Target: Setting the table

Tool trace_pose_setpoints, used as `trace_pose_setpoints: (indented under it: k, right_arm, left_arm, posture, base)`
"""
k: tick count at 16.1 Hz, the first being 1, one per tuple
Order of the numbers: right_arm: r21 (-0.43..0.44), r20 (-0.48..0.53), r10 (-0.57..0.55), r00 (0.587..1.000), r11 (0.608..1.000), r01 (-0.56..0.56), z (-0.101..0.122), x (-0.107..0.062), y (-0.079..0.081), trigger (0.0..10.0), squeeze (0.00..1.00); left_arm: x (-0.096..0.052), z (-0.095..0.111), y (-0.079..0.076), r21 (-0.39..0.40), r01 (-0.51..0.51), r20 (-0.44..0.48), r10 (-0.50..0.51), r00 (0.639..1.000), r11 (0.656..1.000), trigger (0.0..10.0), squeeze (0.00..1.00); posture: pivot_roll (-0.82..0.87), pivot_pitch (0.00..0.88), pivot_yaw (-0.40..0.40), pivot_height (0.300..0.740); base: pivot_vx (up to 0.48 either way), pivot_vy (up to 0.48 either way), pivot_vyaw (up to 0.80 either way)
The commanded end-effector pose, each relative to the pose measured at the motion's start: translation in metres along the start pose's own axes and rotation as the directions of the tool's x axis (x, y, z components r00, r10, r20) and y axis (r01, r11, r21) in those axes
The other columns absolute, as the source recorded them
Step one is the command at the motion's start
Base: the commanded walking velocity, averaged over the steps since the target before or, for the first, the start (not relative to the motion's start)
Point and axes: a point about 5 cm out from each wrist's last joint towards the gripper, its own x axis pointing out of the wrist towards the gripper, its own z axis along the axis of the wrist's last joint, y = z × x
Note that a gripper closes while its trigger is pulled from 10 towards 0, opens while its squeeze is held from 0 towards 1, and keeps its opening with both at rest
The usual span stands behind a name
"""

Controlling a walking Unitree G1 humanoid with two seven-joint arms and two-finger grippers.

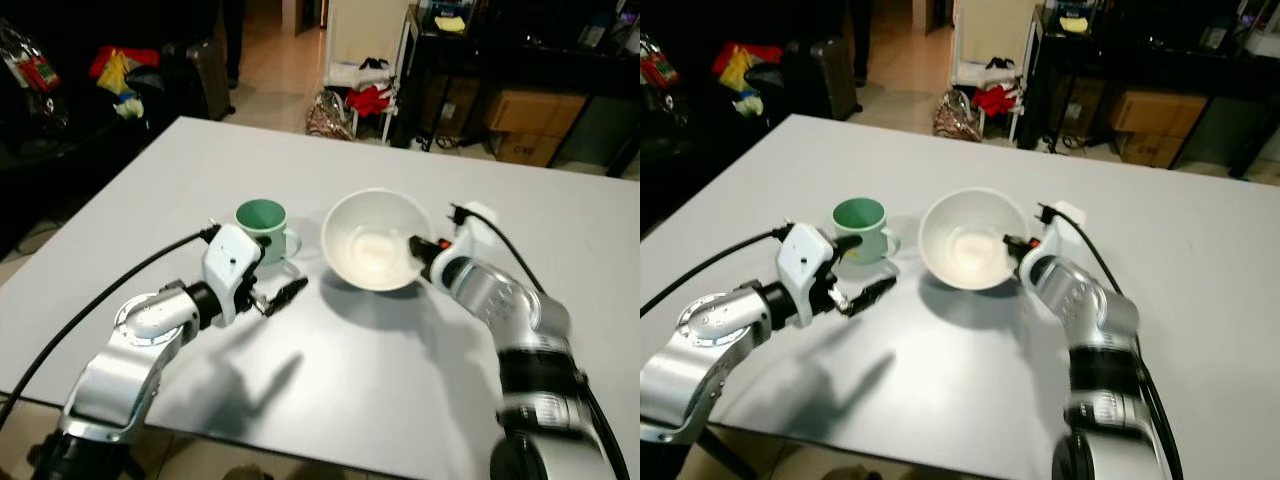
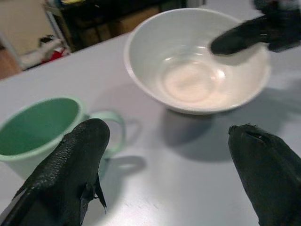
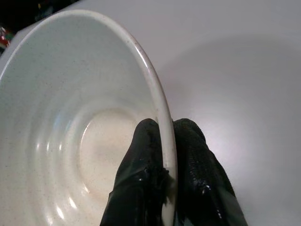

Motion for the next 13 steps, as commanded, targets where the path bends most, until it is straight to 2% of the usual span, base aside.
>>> trace_pose_setpoints:
  k: [1, 6, 7, 8, 11, 13]
  right_arm:
    - [0.011, 0.017, 0.026, 1.000, 1.000, -0.026, 0.012, 0.003, 0.004, 10.0, 0.00]
    - [0.025, -0.037, 0.026, 0.999, 0.999, -0.025, 0.009, 0.021, 0.008, 10.0, 0.00]
    - [0.044, -0.054, 0.030, 0.998, 0.999, -0.028, 0.006, 0.023, 0.008, 10.0, 0.97]
    - [0.041, -0.065, 0.031, 0.997, 0.999, -0.029, 0.004, 0.024, 0.007, 10.0, 1.00]
    - [0.082, -0.077, 0.037, 0.996, 0.996, -0.031, 0.002, 0.025, 0.003, 10.0, 1.00]
    - [0.109, -0.061, 0.048, 0.997, 0.993, -0.041, 0.008, 0.022, -0.001, 10.0, 1.00]
  left_arm:
    - [-0.001, 0.002, -0.004, 0.006, 0.039, -0.008, -0.039, 0.999, 0.999, 10.0, 0.00]
    - [-0.006, 0.001, -0.006, 0.005, 0.042, -0.027, -0.042, 0.999, 0.999, 10.0, 0.00]
    - [-0.006, 0.000, -0.006, 0.005, 0.040, -0.028, -0.040, 0.999, 0.999, 10.0, 0.00]
    - [-0.007, 0.001, -0.006, 0.006, 0.038, -0.030, -0.038, 0.999, 0.999, 10.0, 0.00]
    - [-0.007, 0.002, -0.004, 0.010, 0.031, -0.031, -0.031, 0.999, 0.999, 10.0, 0.00]
    - [-0.006, 0.002, -0.004, 0.013, 0.036, -0.032, -0.036, 0.999, 0.999, 10.0, 0.00]
  posture:
    - [0.10, 0.000, -0.049, 0.740]
    - [0.12, 0.000, -0.065, 0.740]
    - [0.12, 0.000, -0.066, 0.740]
    - [0.12, 0.000, -0.066, 0.740]
    - [0.12, 0.000, -0.058, 0.740]
    - [0.11, 0.000, -0.046, 0.740]
  base:
    - [0.000, 0.000, 0.00]
    - [0.000, 0.000, 0.00]
    - [0.000, 0.000, 0.00]
    - [0.000, 0.000, 0.00]
    - [0.000, 0.000, 0.00]
    - [0.000, 0.000, 0.00]
